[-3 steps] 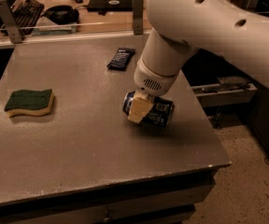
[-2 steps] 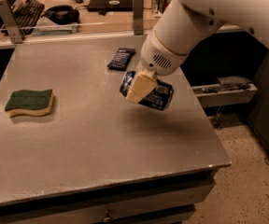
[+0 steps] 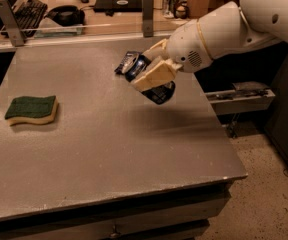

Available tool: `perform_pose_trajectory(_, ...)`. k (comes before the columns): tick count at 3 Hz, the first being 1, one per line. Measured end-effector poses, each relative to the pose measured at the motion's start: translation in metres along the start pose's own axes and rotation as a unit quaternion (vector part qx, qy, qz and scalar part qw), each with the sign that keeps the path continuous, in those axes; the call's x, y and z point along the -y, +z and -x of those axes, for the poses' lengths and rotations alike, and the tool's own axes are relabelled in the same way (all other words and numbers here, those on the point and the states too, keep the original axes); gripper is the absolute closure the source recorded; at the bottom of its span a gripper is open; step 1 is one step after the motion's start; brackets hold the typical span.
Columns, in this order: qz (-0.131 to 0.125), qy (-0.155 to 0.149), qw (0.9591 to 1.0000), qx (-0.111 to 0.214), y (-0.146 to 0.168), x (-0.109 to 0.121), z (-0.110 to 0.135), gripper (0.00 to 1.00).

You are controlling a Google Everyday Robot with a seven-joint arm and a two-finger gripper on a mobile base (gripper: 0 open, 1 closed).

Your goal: Place pepsi can upright

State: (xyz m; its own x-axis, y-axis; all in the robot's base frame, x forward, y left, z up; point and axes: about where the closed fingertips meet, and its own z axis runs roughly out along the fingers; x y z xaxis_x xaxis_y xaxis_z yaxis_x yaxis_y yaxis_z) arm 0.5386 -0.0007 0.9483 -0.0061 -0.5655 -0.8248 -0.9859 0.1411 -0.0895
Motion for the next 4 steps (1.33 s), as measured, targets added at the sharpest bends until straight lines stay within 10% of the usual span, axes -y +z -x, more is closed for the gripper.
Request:
perform_pose_trajectory(1,0.026,-0.018,0.9909,0.131,-0.002,-0.007,0.012,1.00)
perform_pose_trajectory(2,0.043,-0.039,0.9700,0.236,-0.004,-0.020,0.019,1.00)
perform_pose_trajectory(3,0.054,-0.049,0.9536,0.292,-0.003,-0.031,0.015,1.00)
perform_pose_trajectory(4,0.063,-0.042,0.9460,0.315,0.002,-0.037,0.001,1.00)
